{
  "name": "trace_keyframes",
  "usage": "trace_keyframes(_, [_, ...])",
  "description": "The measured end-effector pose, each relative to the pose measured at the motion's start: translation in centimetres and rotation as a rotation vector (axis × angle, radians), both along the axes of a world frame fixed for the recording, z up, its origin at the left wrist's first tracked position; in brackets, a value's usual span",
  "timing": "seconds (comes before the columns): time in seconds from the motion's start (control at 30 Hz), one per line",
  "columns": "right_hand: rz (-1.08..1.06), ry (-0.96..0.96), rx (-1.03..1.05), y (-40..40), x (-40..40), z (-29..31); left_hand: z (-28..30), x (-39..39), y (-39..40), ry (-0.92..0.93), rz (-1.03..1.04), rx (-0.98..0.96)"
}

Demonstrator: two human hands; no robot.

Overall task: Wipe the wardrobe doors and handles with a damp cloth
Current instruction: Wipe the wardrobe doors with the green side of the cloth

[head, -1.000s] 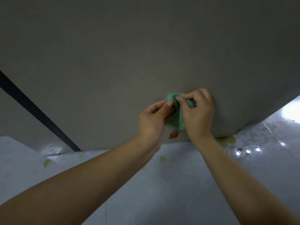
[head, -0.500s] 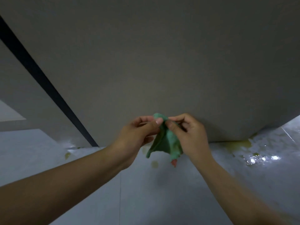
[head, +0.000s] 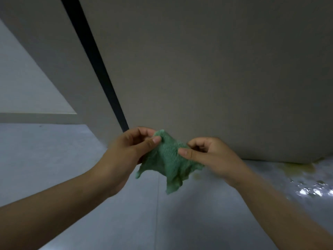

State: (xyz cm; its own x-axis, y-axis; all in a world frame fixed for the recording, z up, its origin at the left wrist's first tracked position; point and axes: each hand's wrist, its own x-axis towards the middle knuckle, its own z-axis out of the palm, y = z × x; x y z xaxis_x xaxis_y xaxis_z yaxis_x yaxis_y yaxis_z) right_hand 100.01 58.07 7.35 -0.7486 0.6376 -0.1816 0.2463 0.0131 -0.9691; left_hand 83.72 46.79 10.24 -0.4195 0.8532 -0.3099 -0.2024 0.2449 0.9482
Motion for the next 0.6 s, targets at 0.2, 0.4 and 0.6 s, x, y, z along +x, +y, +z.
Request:
trace_keyframes(0.2, [-0.079,0.141,0.064,-0.6,-3.2,1.2,0.4,-2.0,-2.2,0.077,0.091,0.013])
trace_keyframes(0.4, [0.005,0.164,0.240,-1.1,-5.9,2.9,1.4,-3.3,-3.8,0.093,0.091,0.040])
trace_keyframes(0.6, [0.109,0.182,0.290,-0.6,-8.3,6.4,3.3,-5.2,-4.3,0.098,0.206,0.144])
